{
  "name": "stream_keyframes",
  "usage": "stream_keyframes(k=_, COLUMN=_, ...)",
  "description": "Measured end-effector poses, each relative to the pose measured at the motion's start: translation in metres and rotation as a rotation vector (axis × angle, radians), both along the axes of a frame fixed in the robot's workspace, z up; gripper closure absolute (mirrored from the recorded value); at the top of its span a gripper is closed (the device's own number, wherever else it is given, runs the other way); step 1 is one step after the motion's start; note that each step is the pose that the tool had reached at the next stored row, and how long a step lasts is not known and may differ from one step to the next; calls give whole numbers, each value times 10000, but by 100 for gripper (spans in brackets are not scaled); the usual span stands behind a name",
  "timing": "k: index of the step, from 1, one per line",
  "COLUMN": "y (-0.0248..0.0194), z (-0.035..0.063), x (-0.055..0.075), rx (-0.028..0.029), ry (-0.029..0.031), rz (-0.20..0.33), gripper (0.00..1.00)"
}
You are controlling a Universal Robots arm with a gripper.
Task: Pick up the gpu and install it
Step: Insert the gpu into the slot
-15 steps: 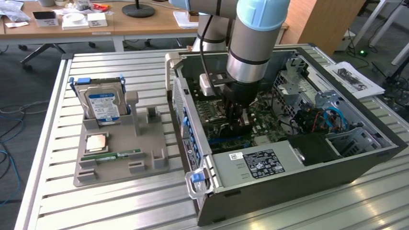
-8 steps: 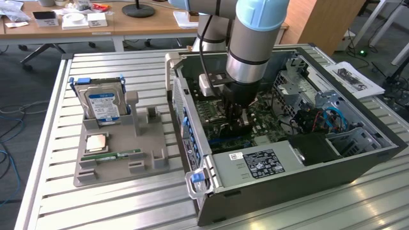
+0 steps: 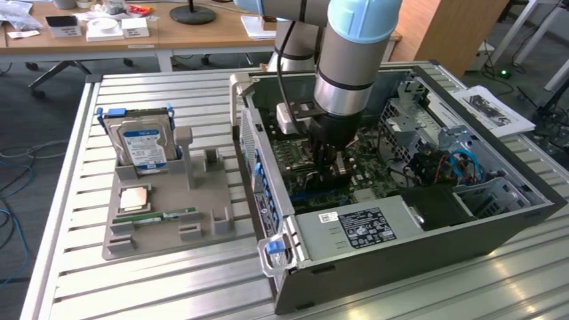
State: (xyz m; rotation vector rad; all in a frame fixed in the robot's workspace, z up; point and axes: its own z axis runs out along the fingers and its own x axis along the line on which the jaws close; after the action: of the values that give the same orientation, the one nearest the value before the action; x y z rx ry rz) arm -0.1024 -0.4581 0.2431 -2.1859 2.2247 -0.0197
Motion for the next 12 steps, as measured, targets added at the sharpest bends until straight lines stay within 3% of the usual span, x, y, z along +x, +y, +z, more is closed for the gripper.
stream_keyframes(k=12, y=0, z=-4, x=-2, rx=1, ry=0, rz=0, gripper=73)
